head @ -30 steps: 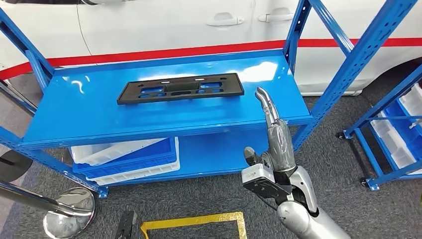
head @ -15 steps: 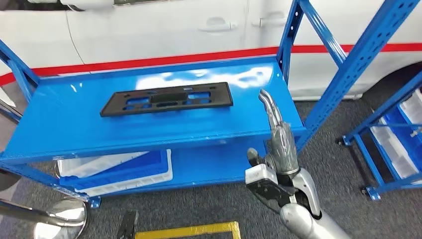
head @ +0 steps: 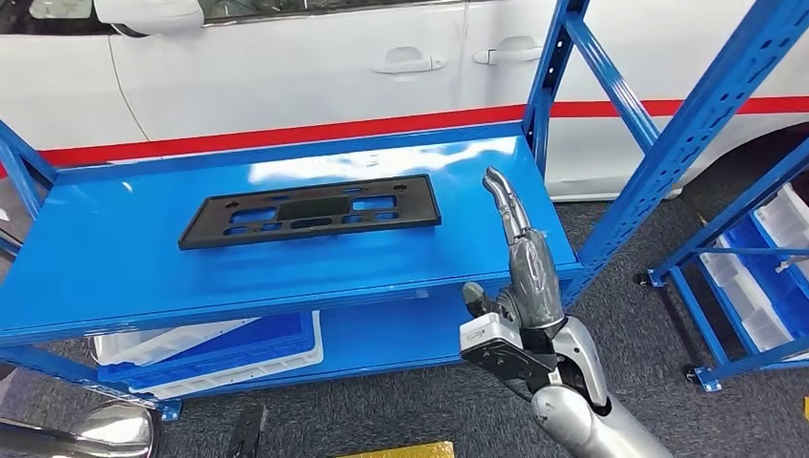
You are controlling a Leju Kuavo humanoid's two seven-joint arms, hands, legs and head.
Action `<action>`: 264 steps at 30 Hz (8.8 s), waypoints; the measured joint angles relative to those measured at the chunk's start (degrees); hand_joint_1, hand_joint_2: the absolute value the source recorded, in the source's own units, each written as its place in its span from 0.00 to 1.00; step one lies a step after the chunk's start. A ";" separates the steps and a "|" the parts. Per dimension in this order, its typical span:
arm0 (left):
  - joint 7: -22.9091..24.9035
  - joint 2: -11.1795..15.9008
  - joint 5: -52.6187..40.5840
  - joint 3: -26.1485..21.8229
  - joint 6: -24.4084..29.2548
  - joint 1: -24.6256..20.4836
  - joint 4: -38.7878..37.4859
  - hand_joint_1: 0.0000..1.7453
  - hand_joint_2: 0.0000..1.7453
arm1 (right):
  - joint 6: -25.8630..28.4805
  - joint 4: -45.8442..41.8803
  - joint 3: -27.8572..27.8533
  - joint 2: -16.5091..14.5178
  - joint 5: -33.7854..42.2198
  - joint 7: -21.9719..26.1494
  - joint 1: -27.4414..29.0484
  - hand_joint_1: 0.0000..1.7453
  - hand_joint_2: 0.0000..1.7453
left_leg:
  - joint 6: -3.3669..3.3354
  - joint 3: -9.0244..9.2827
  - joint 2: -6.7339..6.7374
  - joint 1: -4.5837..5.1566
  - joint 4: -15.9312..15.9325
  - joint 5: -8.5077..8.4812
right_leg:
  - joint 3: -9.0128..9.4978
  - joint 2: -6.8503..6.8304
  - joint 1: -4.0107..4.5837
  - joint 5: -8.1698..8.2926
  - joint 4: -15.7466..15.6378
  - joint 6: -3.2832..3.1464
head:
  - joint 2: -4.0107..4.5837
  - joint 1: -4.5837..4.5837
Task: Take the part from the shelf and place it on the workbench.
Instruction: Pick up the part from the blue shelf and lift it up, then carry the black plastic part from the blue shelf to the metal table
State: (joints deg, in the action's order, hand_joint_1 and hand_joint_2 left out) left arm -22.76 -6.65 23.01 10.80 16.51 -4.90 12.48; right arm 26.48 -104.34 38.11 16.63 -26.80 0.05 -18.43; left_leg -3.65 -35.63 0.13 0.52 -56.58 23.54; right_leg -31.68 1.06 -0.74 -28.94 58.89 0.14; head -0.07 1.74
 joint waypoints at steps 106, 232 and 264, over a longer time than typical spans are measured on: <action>10.49 0.96 0.77 15.45 -1.13 -3.52 0.02 0.00 0.00 | -15.23 64.92 16.58 -18.46 -15.10 -9.35 -31.32 0.00 1.00 | 3.61 0.63 -0.64 -1.26 -0.89 1.49 | -1.67 -1.88 0.26 2.32 -0.39 -0.50 | 0.00 0.72; 5.94 4.32 5.23 25.07 9.26 -0.30 0.02 0.00 1.00 | 7.19 -2.02 3.62 -6.66 -27.69 -8.39 -8.48 1.00 1.00 | -0.02 6.05 0.51 0.40 1.42 3.77 | -8.88 -0.81 1.05 3.57 3.85 -0.50 | 0.00 1.03; 5.88 4.31 7.39 25.94 8.42 -0.40 0.02 0.00 1.00 | 6.85 -2.69 4.10 -5.81 -21.07 -6.66 -8.52 1.00 1.00 | 0.86 5.61 0.08 -0.22 1.89 3.14 | -10.04 -1.07 0.12 0.52 7.45 0.24 | -0.02 1.43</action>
State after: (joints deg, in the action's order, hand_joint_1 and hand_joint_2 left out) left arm -16.87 -2.34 30.40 36.74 24.93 -5.30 12.50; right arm 33.33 -107.03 42.21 10.82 -47.87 -6.61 -26.95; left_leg -2.79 -30.02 0.21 0.30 -54.69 26.68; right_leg -41.72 -0.01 -0.62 -28.42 66.34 0.38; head -0.09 3.17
